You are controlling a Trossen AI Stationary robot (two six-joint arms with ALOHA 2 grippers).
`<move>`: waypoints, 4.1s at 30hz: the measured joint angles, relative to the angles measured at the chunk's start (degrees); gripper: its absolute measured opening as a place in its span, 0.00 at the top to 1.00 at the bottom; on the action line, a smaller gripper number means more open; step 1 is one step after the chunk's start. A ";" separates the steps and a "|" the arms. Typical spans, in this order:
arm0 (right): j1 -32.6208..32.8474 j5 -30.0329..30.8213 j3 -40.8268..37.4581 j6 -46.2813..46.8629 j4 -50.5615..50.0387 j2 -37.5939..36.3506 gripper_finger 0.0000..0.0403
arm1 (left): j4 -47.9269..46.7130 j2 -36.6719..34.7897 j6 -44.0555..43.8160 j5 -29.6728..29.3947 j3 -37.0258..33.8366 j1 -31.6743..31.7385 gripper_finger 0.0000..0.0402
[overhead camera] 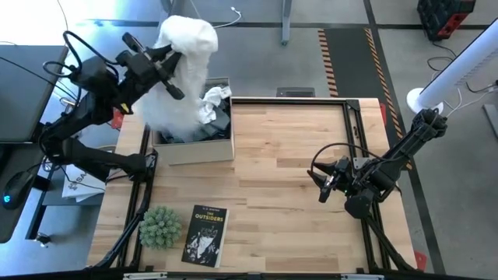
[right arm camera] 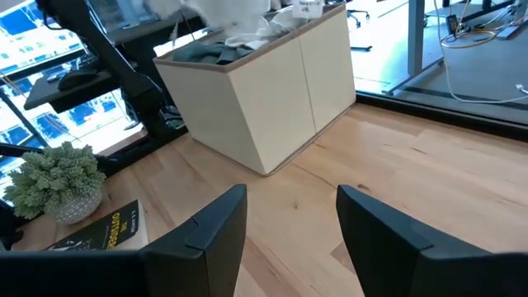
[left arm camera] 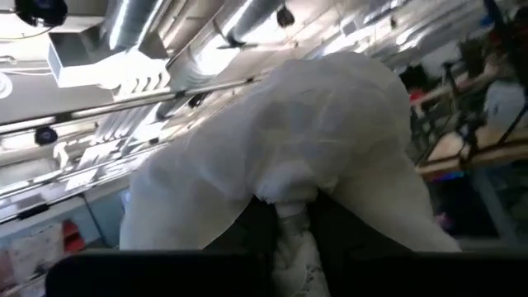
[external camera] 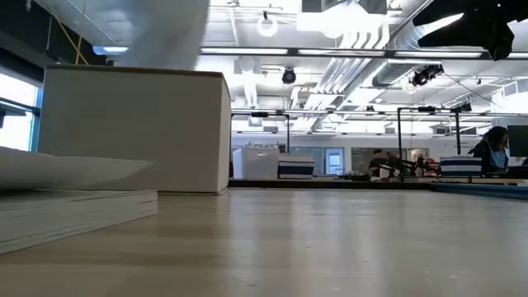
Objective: Sort clothes
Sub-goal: Put the white dress into the laundry organizer
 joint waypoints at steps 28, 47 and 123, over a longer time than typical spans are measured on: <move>0.00 -0.64 0.00 0.02 0.00 0.04 0.54 | -43.93 3.32 -0.89 -61.50 2.26 2.98 0.90; 0.00 -0.51 0.00 0.04 0.02 0.04 0.54 | -36.47 3.34 -26.48 0.10 -15.24 9.94 0.90; 0.00 -1.47 0.02 1.55 0.76 3.02 0.54 | -5.86 0.01 -27.16 18.41 -40.85 25.33 0.67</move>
